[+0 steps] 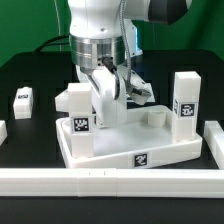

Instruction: Assemble desk

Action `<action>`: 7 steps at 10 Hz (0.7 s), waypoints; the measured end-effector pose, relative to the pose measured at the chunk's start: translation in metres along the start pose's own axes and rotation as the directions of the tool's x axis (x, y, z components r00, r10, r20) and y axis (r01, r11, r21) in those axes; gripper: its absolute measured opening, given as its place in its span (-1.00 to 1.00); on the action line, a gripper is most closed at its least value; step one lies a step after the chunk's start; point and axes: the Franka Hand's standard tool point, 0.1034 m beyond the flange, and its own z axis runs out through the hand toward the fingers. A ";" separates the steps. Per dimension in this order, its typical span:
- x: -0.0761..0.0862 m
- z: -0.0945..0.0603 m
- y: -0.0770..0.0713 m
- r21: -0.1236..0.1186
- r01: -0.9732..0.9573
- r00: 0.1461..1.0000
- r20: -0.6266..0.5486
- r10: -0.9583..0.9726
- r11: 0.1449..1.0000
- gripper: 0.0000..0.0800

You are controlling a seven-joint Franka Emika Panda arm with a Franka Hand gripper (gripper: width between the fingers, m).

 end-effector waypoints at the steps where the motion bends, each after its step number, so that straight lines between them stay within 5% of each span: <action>1: 0.001 0.000 0.000 0.001 0.111 0.994 -0.002 -0.111 0.994 -0.81; 7: 0.006 -0.002 -0.003 0.000 0.540 0.842 -0.014 -0.540 0.842 -0.81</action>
Offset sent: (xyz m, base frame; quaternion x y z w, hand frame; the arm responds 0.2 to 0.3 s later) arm 0.0066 0.0025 0.0045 -0.0118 -0.0093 -0.3116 0.9501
